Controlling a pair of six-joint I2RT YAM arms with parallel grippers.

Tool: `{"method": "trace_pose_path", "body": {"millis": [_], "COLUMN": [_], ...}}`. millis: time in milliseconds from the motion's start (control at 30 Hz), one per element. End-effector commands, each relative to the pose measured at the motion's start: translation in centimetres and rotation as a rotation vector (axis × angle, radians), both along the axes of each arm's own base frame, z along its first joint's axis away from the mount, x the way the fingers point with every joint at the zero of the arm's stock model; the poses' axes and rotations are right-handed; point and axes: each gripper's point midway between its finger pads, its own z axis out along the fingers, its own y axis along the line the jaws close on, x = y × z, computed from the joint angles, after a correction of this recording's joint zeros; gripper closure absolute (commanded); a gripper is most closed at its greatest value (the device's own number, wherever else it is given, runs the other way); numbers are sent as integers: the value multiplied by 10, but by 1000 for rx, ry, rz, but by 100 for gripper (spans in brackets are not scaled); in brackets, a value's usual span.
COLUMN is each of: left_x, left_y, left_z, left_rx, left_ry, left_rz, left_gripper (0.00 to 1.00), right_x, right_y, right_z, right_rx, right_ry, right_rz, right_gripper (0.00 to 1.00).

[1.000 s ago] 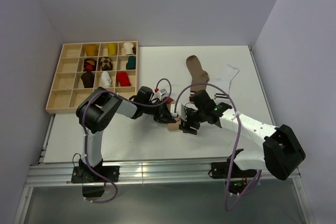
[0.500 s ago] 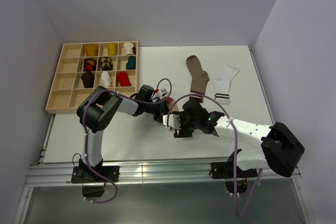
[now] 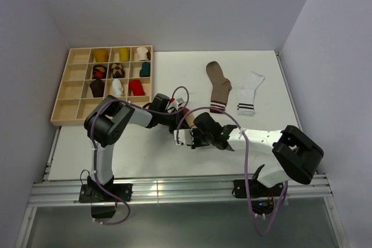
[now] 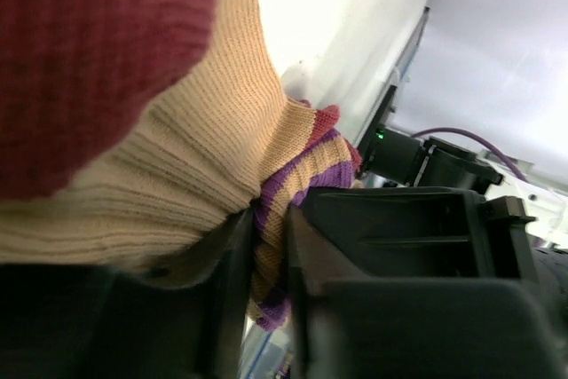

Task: Roll the socks
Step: Roll the sock at the center of the board.

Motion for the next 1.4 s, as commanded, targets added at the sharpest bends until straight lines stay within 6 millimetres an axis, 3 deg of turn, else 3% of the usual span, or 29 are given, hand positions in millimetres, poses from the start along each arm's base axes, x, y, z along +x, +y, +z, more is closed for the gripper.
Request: {"method": "trace_pose_path", "body": {"millis": [0,33,133,300,400,567,667,833,1067,1133,1167,1200,1300,1367], "left_x": [-22,-12,4,28,42,49,44,31,6,-13,-14,-28,-44,-48], "left_y": [25,22,20,22,31,47,50,73,90,80,79,69,54,44], "left_z": [-39,-27,-1,33,40,43,49,49,63,73,74,78,82,82], "left_rx": [176,168,163,143,194,231,206,224,179,120,130,100,108,129], "left_ry": [7,-47,-154,-320,-389,-459,-500,-554,-694,-764,-802,-834,-933,-992], "left_rz": [1,19,55,150,225,297,295,366,463,438,449,404,340,281], "left_gripper": [67,57,48,40,38,40,43,64,76,77,76,67,45,39], "right_x": [-4,-7,-18,-30,-39,-56,-63,-68,-39,-34,-31,-28,-22,-22], "right_y": [-7,-9,-19,-40,-50,-62,-61,-54,-33,-29,-26,-25,-23,-23], "right_z": [-15,-15,-12,-7,-3,8,6,6,-3,-3,-4,-4,-7,-9], "right_rx": [-79,-86,-103,-116,-146,-173,-228,-292,-330,-316,-333,-324,-337,-355], "right_ry": [82,105,206,315,346,431,525,710,931,992,1030,1053,1117,1163], "right_rz": [-19,-21,-26,-76,-94,-92,-80,-68,-98,-104,-106,-112,-116,-113], "right_gripper": [85,85,86,86,86,86,86,86,85,84,84,84,83,83]}}
